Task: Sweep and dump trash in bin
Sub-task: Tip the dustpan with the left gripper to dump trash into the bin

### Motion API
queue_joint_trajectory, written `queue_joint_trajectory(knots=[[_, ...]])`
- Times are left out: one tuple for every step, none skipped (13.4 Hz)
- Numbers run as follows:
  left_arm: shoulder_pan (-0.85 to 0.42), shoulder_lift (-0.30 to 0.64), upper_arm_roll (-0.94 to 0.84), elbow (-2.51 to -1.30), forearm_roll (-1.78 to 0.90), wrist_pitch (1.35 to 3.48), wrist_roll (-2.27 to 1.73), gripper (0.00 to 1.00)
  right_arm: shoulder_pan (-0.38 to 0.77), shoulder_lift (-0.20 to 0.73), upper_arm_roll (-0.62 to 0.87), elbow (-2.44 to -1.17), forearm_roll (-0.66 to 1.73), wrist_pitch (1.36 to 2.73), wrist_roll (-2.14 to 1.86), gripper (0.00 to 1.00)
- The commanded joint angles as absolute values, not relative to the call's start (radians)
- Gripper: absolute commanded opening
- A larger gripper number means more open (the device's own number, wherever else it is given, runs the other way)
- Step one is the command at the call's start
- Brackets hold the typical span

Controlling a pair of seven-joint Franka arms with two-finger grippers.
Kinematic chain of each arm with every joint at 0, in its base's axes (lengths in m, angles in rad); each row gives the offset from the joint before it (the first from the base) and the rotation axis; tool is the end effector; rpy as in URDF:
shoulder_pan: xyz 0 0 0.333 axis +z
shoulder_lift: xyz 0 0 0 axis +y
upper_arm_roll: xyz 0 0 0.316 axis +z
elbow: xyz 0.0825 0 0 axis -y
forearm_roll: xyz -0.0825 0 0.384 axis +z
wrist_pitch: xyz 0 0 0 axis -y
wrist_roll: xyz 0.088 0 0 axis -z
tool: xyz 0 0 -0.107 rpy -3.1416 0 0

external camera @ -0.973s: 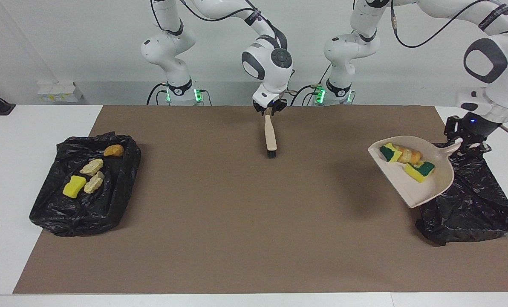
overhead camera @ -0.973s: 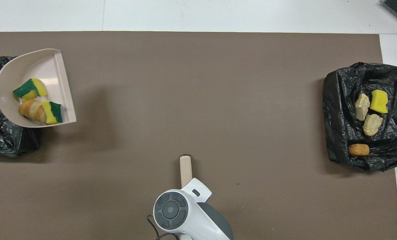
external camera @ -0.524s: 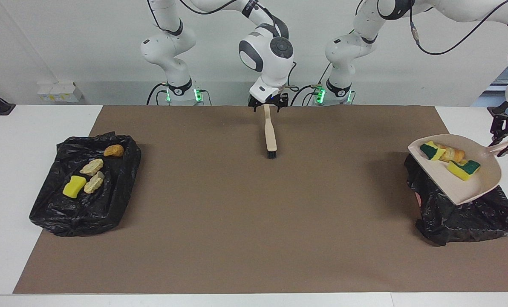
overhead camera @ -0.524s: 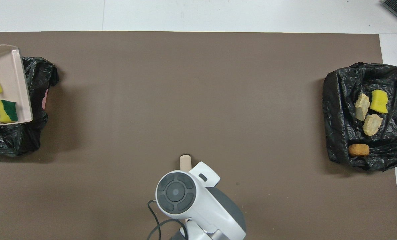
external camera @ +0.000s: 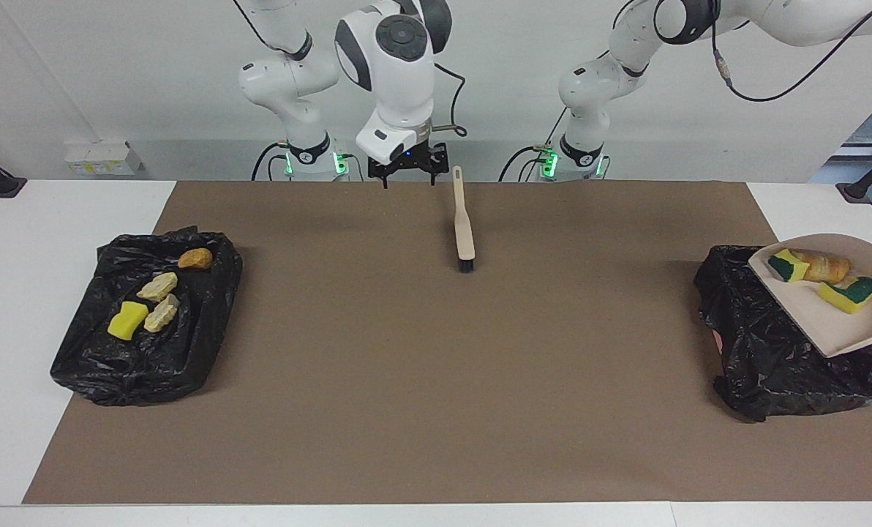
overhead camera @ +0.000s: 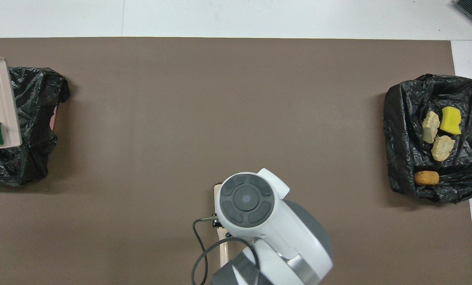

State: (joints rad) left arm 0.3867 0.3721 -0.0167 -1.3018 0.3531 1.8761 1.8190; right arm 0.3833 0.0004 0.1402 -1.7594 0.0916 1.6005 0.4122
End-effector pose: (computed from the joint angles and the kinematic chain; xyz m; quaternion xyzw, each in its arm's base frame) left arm 0.6334 0.2760 0.5573 -0.7108 0.6755 0.1047 0.1658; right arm 0.4675 0.2809 0.5387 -0.9945 -0.0504 0.0915 0.0048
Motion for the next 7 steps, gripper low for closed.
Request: queue_joint_trajectory(knots=[[0.361,0.393,-0.018,-1.348,0.524,1.989,1.819,0.0,0.258,-0.049,0.141,-1.75,0.054,1.559,0.214,1.0],[0.356,0.393,-0.018,-1.361,0.553,2.008,1.815,0.0,0.211,-0.061,0.141,-1.749,0.035,1.555,0.151,1.0],[0.347,0.391,-0.017,-1.374,0.572,2.009,1.809,0.0,0.163,-0.069,0.141,-1.741,0.028,1.554,0.085,1.0],[0.324,0.387,-0.018,-1.391,0.642,2.01,1.792,0.0,0.114,-0.069,0.141,-1.727,0.015,1.549,0.018,1.0],[0.313,0.374,-0.018,-1.426,0.69,2.011,1.766,0.0,0.071,-0.069,0.141,-1.708,0.005,1.536,-0.036,1.0],[0.304,0.355,-0.018,-1.452,0.71,2.011,1.723,0.0,0.037,-0.064,0.141,-1.689,-0.014,1.526,-0.067,1.0],[0.29,0.344,-0.018,-1.474,0.75,2.006,1.685,0.0,0.003,-0.06,0.141,-1.672,-0.031,1.523,-0.09,1.0]])
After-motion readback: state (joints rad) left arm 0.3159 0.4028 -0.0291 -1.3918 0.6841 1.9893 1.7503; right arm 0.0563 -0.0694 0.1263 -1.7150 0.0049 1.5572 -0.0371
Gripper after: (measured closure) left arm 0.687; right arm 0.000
